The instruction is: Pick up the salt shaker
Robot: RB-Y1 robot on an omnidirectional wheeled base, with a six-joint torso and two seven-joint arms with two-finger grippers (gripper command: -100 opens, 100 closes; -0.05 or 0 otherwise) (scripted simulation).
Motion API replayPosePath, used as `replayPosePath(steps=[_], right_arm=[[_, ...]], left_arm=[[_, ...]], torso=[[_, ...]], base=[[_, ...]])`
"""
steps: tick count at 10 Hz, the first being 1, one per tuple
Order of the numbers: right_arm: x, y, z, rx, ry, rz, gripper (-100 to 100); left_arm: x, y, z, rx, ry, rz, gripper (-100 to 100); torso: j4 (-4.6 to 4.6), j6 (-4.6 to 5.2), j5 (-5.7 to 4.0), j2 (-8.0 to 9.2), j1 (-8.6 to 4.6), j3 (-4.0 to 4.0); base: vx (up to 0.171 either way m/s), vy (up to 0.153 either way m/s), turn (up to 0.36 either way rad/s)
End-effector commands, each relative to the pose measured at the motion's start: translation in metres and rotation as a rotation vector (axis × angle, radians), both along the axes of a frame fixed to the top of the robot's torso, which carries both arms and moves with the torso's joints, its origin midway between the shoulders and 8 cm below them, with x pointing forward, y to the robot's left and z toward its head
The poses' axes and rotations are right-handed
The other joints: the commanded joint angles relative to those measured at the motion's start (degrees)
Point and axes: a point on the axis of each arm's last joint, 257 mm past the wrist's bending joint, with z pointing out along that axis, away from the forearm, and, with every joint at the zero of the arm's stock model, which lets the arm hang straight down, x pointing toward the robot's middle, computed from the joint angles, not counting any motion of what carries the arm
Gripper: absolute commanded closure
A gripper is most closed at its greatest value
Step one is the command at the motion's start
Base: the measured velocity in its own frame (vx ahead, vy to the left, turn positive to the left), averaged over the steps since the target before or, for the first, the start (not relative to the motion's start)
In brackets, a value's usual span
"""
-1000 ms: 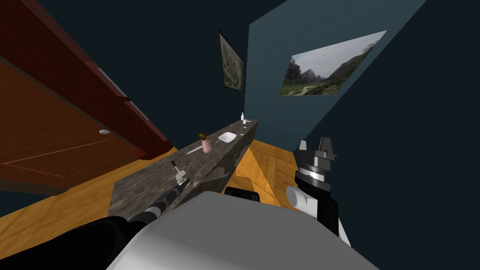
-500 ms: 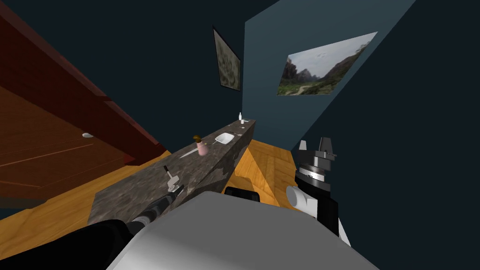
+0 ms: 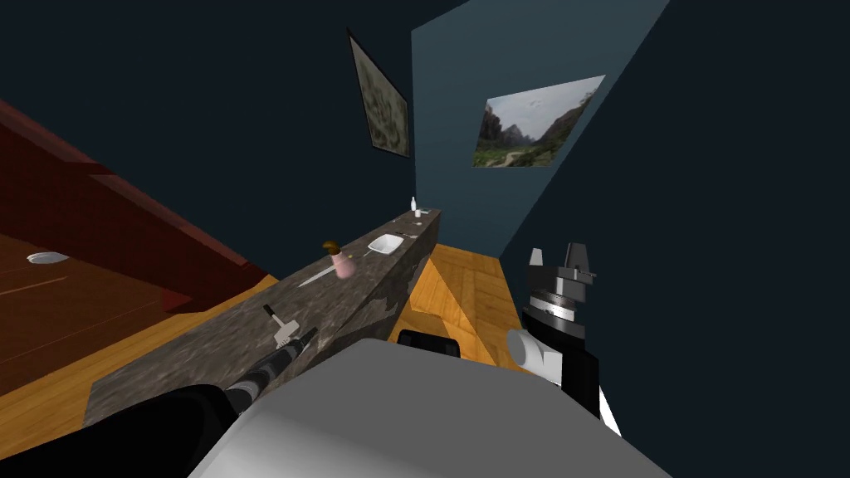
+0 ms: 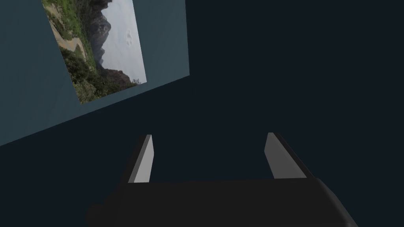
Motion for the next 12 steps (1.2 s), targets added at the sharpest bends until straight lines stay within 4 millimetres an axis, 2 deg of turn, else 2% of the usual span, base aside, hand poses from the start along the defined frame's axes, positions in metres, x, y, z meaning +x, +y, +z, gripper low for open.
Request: replayPosePath(steps=[1,3,4,5,9,10,11,12], right_arm=[[0.0,0.0,0.0,0.0,0.0,0.0,0],[0.0,0.0,0.0,0.0,0.0,0.0,0],[0.0,0.0,0.0,0.0,0.0,0.0,0],[0.0,0.0,0.0,0.0,0.0,0.0,0],[0.0,0.0,0.0,0.0,0.0,0.0,0],[0.0,0.0,0.0,0.0,0.0,0.0,0],[0.0,0.0,0.0,0.0,0.0,0.0,0],[0.0,0.0,0.0,0.0,0.0,-0.001,0]], left_arm=[[-0.003,0.017,-0.002,0.0,-0.001,0.039,-100],[-0.006,0.032,-0.003,0.0,-0.003,0.074,-100],[-0.006,0.029,-0.002,0.0,-0.002,0.064,-100],[-0.007,0.029,-0.002,0.0,-0.002,0.066,100],[-0.007,0.029,-0.002,0.001,-0.002,0.067,100],[-0.007,0.029,-0.002,0.001,-0.002,0.066,0],[-0.003,0.017,-0.002,0.0,-0.001,0.039,100],[0.0,0.003,0.001,0.0,0.0,0.005,100]], torso=[[0.0,0.0,0.0,0.0,0.0,0.0],[-0.02,-0.04,0.02,-0.08,0.11,-0.05],[-0.02,-0.03,0.04,-0.1,0.16,-0.06],[-0.04,-0.06,0.05,-0.18,0.25,-0.1],[-0.06,-0.04,0.08,-0.29,0.32,-0.17],[-0.06,-0.04,0.08,-0.3,0.32,-0.17],[-0.06,-0.04,0.08,-0.3,0.32,-0.17],[-0.08,-0.12,0.1,-0.37,0.44,-0.21]], base=[[-0.064,-0.078,-0.231],[-0.051,-0.048,-0.146],[-0.02,-0.015,-0.028],[-0.005,-0.001,0.016],[0.0,0.0,0.0],[0.0,0.0,0.0],[0.032,0.046,0.203],[0.085,0.102,0.424]])
